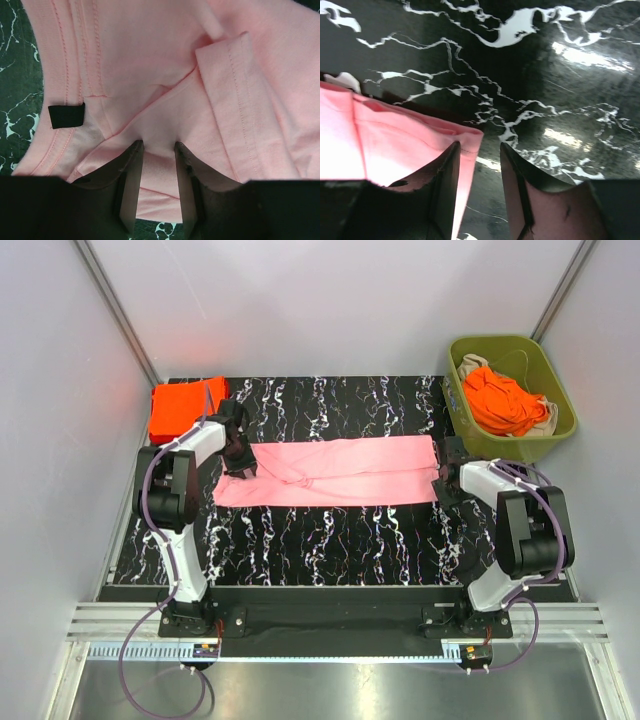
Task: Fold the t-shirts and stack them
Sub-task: Fold the tshirt
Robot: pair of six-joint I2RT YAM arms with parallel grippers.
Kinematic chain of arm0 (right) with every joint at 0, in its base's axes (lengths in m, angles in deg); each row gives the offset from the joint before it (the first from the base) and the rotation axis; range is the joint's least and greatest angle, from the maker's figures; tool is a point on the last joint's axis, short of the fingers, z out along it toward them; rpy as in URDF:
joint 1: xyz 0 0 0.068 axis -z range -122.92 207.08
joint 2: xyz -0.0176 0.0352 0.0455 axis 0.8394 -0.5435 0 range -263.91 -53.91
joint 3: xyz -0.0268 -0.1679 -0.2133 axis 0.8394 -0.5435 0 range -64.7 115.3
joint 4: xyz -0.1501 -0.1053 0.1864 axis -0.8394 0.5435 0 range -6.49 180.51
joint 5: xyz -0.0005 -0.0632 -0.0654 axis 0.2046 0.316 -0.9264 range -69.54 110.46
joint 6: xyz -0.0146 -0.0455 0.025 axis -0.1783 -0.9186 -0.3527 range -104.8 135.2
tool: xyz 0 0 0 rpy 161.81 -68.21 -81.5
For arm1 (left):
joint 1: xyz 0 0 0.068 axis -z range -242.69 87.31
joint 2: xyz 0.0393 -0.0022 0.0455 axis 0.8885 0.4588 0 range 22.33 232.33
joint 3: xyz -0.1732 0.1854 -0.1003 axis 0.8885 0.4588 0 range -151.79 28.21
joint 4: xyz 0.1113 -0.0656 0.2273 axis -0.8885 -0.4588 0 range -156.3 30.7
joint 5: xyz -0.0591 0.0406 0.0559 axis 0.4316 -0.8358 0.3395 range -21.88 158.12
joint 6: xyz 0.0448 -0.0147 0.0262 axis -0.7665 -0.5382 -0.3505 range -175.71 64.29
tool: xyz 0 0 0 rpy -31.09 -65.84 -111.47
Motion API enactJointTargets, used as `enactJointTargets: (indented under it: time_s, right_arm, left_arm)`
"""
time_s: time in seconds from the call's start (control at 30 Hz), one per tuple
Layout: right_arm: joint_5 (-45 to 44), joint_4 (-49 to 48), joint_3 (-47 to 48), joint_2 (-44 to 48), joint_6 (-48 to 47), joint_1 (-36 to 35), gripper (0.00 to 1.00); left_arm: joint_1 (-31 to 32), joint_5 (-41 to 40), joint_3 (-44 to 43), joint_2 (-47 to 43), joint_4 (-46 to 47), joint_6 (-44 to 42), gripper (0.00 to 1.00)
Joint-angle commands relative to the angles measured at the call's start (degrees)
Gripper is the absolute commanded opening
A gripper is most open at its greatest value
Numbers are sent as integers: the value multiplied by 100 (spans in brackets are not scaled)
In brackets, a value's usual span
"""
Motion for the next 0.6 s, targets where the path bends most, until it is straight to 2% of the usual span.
enactJointTargets:
  time_s: [0.0, 0.07, 0.17, 0.2, 0.23, 0.43, 0.57]
  right_arm:
    - [-60, -158, 127, -188, 67, 61, 43]
    - [-86, -158, 58, -268, 76, 62, 38]
    - [-209, -158, -74, -303, 137, 79, 24]
    - [-288, -149, -109, -303, 146, 70, 15]
    - [-306, -149, -153, -259, 146, 79, 0]
    - [-298, -131, -584, 161, 155, 79, 0]
    - [-253, -79, -1075, 619, 321, 79, 0]
  left_arm:
    - [-6, -57, -125, -235, 58, -76, 38]
    - [-6, -93, -134, -253, 40, -76, 38]
    - [-15, -223, -151, -253, 5, -67, 38]
    - [-15, -242, -151, -253, -21, -58, 38]
    - [-6, -268, -151, -244, -22, -23, 38]
    - [55, -234, -257, -43, -13, 82, 38]
    - [274, -155, -677, 221, -13, 74, 38]
